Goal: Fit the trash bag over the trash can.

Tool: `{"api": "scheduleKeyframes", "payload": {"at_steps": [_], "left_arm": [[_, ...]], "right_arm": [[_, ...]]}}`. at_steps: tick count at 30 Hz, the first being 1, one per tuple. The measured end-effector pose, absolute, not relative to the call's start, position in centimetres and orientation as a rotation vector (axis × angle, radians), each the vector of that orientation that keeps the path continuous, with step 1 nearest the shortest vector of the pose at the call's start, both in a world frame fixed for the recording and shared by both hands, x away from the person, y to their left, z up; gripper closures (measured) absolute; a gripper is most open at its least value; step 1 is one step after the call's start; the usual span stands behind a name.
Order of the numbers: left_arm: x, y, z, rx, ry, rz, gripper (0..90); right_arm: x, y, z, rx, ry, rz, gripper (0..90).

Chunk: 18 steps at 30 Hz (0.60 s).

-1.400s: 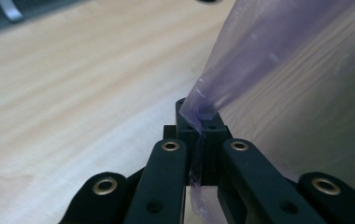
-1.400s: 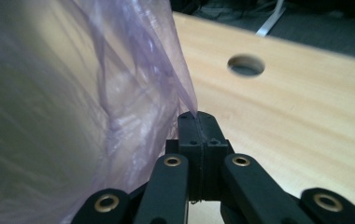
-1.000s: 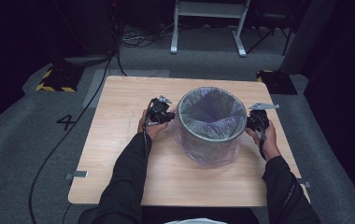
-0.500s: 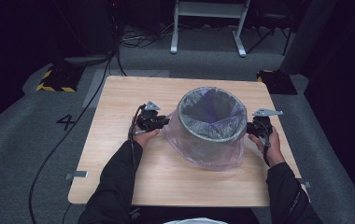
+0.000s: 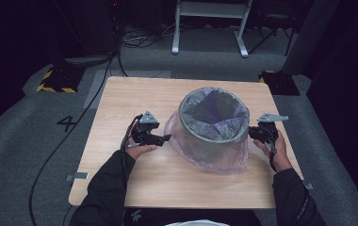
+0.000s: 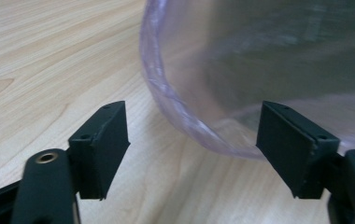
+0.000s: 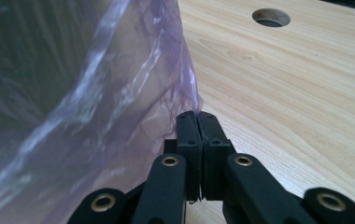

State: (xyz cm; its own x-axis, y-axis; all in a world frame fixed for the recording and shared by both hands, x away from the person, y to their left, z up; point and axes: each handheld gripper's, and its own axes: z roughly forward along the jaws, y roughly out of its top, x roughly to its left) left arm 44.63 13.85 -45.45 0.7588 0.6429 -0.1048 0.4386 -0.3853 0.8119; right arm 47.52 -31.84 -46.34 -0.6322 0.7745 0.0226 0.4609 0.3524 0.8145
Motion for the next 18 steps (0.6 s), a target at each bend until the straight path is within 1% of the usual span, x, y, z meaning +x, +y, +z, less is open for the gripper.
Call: {"api": "scheduleKeyframes", "payload": {"at_steps": [5, 12, 14, 17, 18], "left_arm": [[42.6, 13.8, -45.8, 2.1, 0.769, 0.31, 22.0], [40.3, 14.4, -46.9, 2.167, 0.746, 0.334, 22.1], [39.9, 14.5, -47.2, 2.176, 0.758, 0.34, 21.6], [39.2, 14.7, -47.7, 2.197, 0.764, 0.345, 20.0], [39.1, 14.7, -47.8, 2.2, 0.768, 0.345, 19.8]], "right_arm": [[47.0, -31.9, -46.3, 1.062, 2.253, 1.16, 85.2], [46.5, -32.0, -46.4, 1.025, 2.278, 1.152, 84.4], [46.3, -31.9, -46.5, 1.022, 2.29, 1.152, 80.2], [45.8, -31.9, -46.6, 1.001, 2.303, 1.151, 77.3], [45.6, -31.9, -46.6, 0.998, 2.306, 1.149, 74.6]]}}
